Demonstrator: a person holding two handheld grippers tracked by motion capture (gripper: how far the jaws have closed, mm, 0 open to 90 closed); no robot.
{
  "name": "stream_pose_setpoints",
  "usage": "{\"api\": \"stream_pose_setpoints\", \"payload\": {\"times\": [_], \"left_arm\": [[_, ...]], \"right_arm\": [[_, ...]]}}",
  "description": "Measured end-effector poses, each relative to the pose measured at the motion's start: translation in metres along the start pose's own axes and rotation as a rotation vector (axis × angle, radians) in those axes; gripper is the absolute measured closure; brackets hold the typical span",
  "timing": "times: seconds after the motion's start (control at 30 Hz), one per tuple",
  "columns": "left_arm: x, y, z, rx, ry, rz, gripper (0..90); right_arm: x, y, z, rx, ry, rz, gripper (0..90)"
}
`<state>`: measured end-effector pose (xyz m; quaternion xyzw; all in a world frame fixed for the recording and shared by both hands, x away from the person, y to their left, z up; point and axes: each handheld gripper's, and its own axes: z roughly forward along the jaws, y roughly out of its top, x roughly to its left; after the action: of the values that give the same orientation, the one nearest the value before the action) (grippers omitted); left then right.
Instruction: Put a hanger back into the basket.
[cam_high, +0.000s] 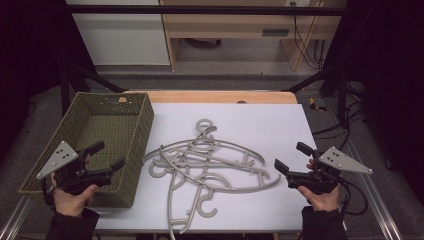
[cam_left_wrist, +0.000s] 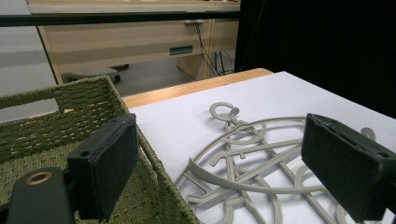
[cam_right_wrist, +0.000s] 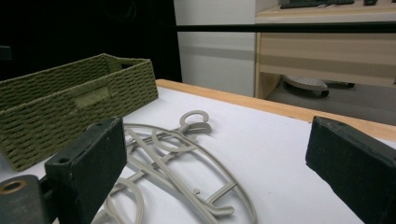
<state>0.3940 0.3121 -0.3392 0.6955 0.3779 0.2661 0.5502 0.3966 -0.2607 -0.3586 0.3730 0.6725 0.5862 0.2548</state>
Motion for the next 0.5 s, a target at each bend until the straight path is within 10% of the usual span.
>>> {"api": "stream_pose_setpoints", "payload": {"times": [0.5], "left_arm": [[-0.037,0.002,0.029,0.112,-0.09,0.131,11.1]], "right_arm": [[0.007,-0.002,0.01,0.05,0.035,-0.025,5.6]]}}
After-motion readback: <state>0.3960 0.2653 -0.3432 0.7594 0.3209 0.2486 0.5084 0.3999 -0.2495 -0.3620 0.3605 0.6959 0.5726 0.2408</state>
